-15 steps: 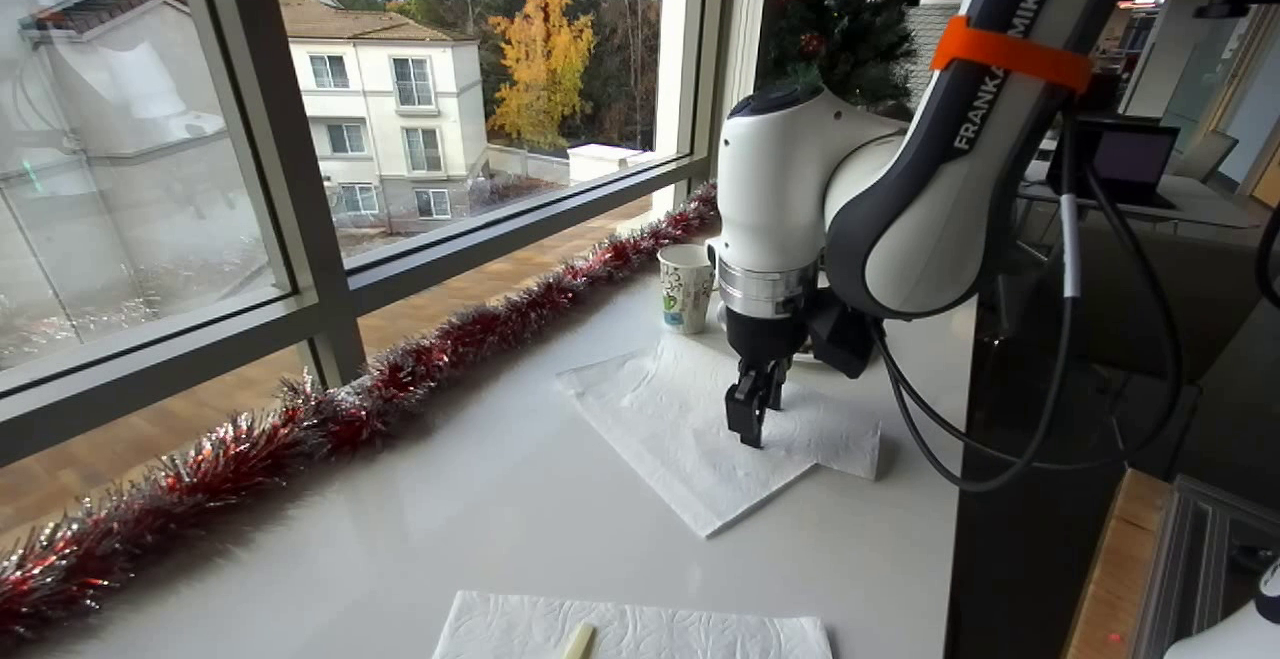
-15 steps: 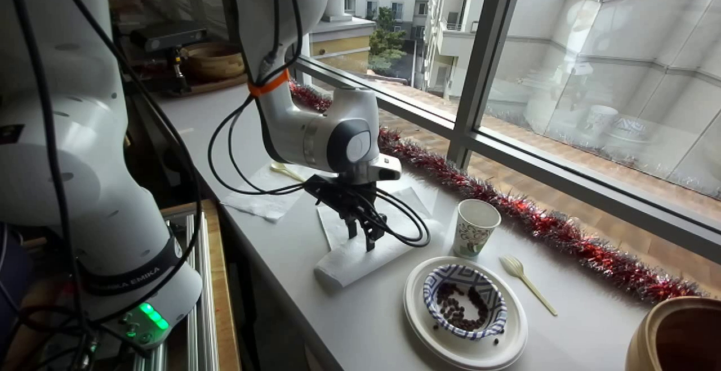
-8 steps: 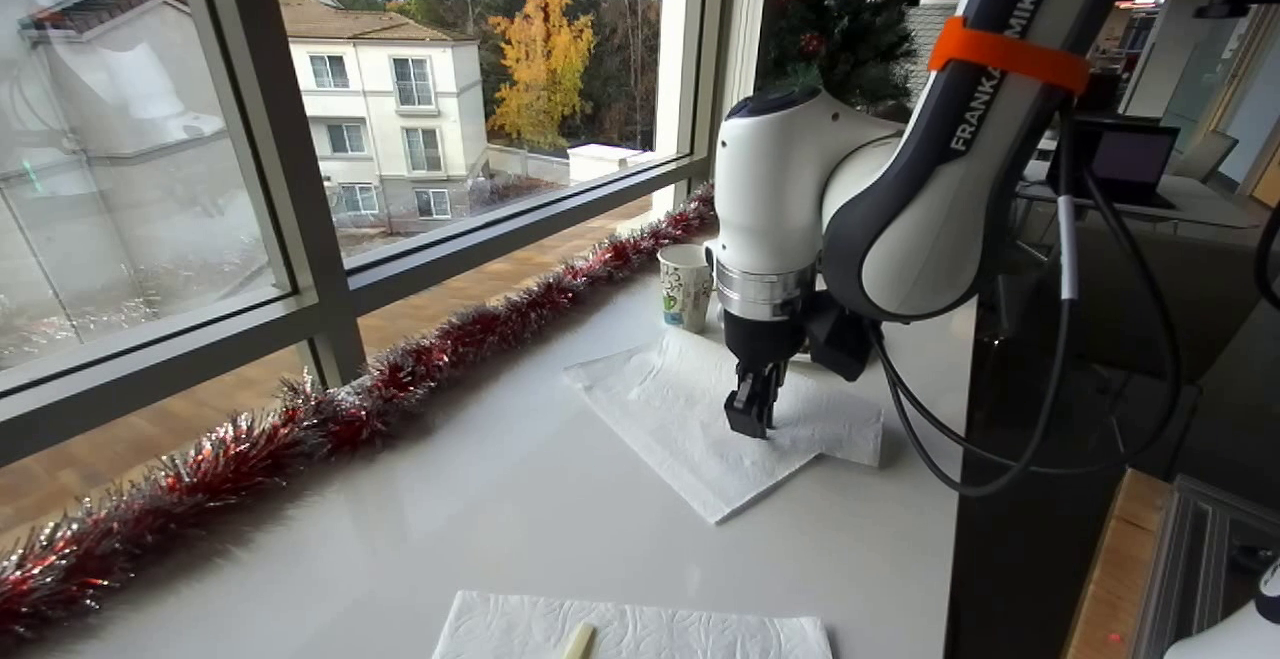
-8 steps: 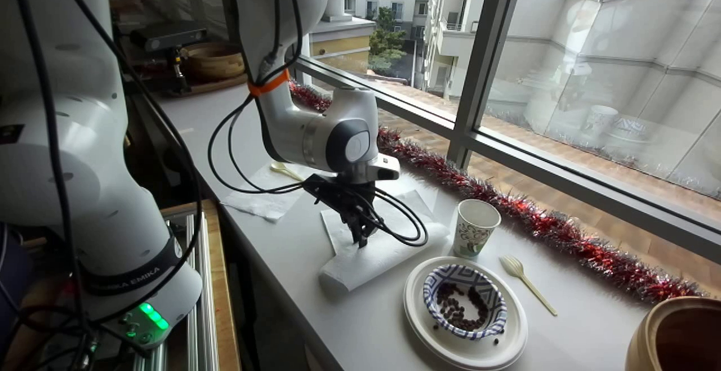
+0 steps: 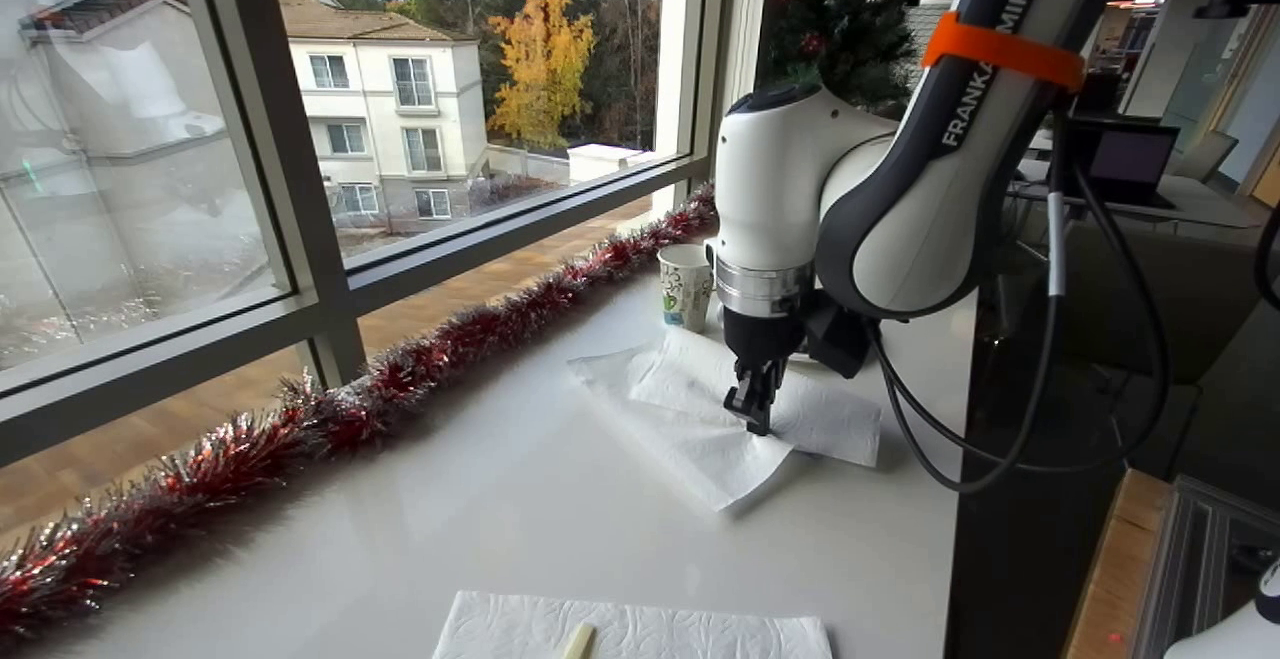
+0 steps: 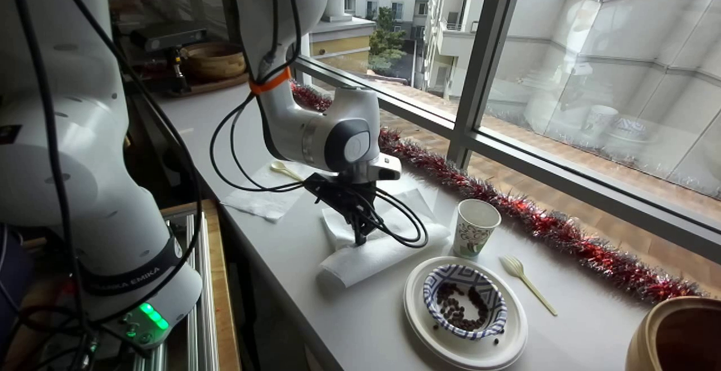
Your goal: Unfold the napkin on the right
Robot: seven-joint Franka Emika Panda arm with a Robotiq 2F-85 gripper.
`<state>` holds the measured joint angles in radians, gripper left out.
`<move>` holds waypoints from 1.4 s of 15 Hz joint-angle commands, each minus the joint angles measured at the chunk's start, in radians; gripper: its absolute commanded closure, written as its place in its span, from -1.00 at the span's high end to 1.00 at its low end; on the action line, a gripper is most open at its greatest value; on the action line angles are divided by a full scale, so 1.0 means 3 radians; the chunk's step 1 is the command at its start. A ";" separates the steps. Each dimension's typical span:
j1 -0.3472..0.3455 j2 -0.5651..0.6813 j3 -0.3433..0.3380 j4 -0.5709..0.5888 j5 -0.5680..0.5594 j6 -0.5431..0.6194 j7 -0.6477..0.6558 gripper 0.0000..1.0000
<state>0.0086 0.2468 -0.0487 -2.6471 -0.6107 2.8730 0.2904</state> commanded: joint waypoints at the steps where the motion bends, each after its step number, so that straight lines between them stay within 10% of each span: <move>1: -0.0142 -0.0151 0.0210 -0.0085 0.0357 -0.0022 -0.0253 -0.88; 11: -0.0016 -0.1101 0.0558 -0.0046 0.2437 -0.0681 -0.1508 -0.92; 21: 0.0459 -0.2282 -0.0067 0.1025 0.3810 -0.2991 -0.1895 -0.91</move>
<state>0.1123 -0.3779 -0.0021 -2.4497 0.4412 2.1714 -0.2788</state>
